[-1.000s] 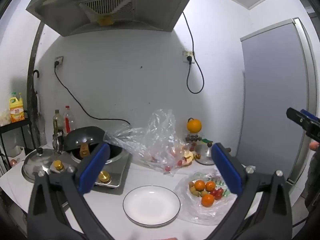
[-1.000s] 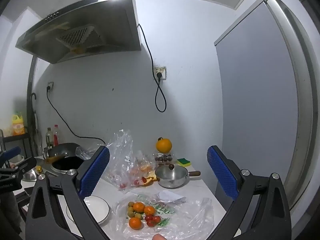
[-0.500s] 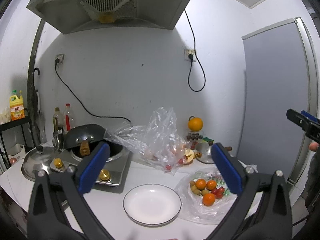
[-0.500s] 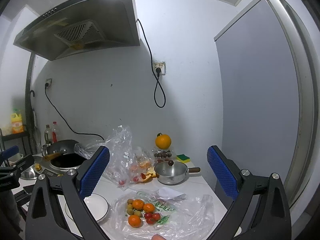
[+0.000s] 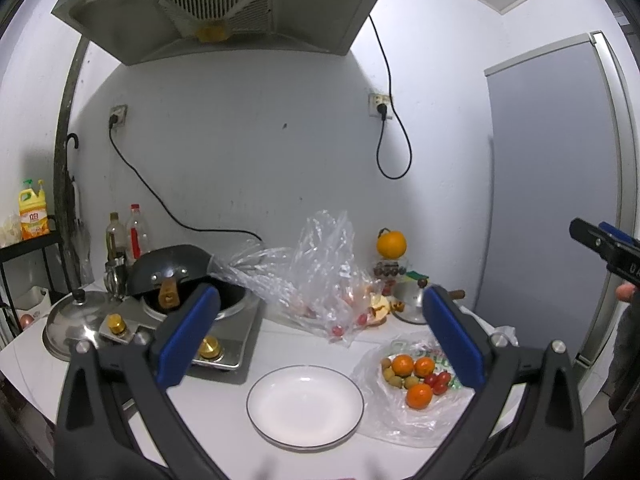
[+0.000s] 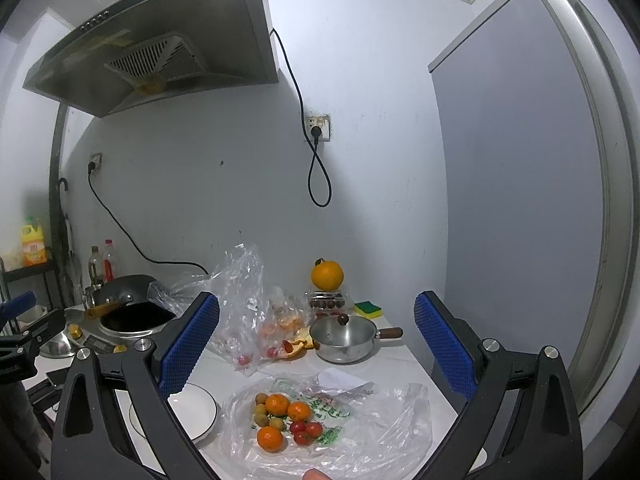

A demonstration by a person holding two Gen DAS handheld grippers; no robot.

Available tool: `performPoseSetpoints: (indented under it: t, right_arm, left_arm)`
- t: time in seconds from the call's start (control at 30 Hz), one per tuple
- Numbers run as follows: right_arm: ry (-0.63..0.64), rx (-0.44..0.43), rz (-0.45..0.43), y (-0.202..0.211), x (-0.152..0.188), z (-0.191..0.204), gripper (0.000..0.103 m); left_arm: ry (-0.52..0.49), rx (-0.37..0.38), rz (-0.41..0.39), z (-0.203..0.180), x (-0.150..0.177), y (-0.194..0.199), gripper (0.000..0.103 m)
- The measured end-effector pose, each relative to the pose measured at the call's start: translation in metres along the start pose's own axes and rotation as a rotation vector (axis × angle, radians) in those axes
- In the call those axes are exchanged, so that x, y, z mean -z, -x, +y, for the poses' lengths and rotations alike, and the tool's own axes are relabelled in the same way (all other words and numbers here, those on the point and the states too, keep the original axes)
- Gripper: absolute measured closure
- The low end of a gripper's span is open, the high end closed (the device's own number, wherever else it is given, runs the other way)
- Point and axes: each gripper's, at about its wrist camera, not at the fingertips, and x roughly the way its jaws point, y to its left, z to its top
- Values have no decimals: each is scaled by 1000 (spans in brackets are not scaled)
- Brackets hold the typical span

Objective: Organize fruits

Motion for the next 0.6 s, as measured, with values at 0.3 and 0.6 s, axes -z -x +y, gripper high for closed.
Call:
performPoseSetpoints:
  t: [0.3, 0.6]
  right_arm:
    - [6, -7, 2, -2, -3, 2, 3]
    - [11, -13, 5, -4, -3, 3, 3]
  left_arm:
    - [0, 2, 0, 1, 0, 0, 0]
    - [5, 13, 7, 2, -2, -5, 0]
